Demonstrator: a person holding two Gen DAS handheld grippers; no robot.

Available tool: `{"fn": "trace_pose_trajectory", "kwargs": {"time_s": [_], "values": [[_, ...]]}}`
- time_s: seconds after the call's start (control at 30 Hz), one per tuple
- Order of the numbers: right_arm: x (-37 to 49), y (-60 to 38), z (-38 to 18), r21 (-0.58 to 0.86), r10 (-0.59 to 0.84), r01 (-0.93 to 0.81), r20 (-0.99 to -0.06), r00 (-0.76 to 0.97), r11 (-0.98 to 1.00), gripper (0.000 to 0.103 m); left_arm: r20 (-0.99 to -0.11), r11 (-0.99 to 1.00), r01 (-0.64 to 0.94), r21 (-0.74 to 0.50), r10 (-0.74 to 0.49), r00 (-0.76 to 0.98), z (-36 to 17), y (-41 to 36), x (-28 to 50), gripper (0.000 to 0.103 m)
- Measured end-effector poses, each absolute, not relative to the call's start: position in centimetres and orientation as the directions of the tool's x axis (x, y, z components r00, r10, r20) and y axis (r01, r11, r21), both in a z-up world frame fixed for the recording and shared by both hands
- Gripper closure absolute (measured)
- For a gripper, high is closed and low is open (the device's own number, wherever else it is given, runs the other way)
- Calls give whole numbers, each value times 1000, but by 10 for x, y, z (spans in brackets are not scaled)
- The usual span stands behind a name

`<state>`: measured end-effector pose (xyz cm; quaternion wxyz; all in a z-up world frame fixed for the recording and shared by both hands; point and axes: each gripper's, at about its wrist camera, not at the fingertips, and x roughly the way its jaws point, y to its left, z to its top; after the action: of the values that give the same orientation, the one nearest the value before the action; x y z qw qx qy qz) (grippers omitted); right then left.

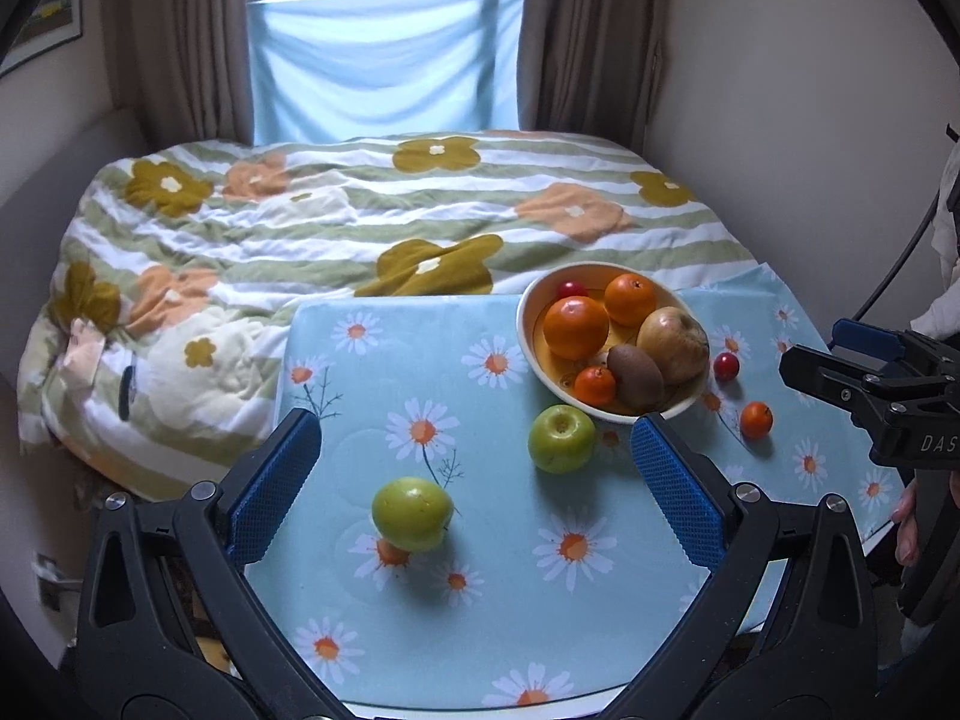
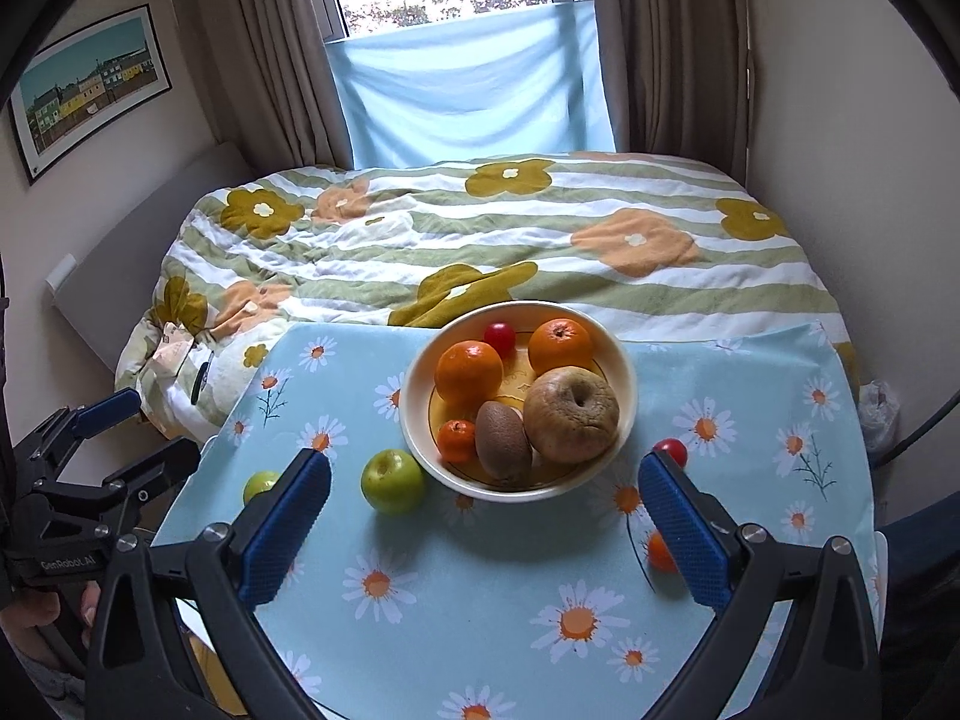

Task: Organize fruits
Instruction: 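Withdraw both tools from the bowl toward the remaining fruit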

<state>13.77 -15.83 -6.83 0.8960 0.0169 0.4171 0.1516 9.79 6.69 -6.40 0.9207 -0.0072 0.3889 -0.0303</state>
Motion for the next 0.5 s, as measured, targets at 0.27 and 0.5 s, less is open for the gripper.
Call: {"fn": "trace_pose_trajectory", "kwargs": {"time_s": [0.27,0.5], "values": [[112,-195,-74,106,259,-274,-745,615,956,0,-727,1000,-14,-27,-10,687,-83,56,74,0],[113,-221,-109,95,238,-266,-779,580,959,0,-752,996,-81,-38,25,658,-118,59,75,0]]}}
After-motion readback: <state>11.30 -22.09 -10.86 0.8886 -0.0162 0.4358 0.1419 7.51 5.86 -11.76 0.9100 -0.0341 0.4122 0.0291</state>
